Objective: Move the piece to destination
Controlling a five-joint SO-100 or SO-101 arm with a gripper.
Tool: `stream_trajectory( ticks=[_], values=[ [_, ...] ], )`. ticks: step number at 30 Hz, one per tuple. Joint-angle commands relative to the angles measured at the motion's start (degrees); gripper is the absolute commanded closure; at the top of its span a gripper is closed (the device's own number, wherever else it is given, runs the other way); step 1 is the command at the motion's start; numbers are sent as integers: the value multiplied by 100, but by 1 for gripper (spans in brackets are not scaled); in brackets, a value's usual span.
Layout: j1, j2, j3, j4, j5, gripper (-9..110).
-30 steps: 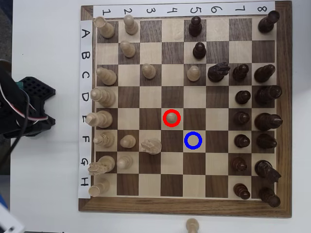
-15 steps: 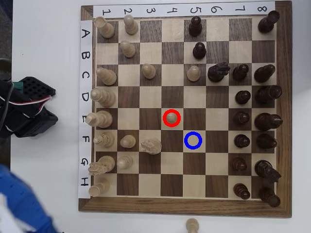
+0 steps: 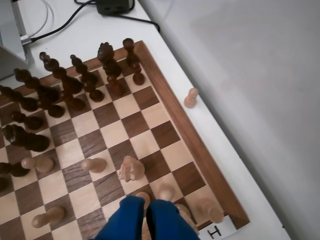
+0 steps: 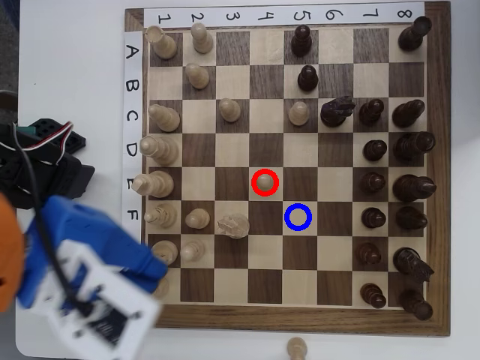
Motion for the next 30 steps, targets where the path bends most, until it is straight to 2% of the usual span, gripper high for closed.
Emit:
stream_trajectory(
  ticks=[1, 17, 30],
  values=[
    [-984, -519, -633, 141, 1002, 101],
    [-2180, -1687, 527, 26, 2496, 101],
    [-2531, -1863, 1020, -316, 2672, 101]
  ],
)
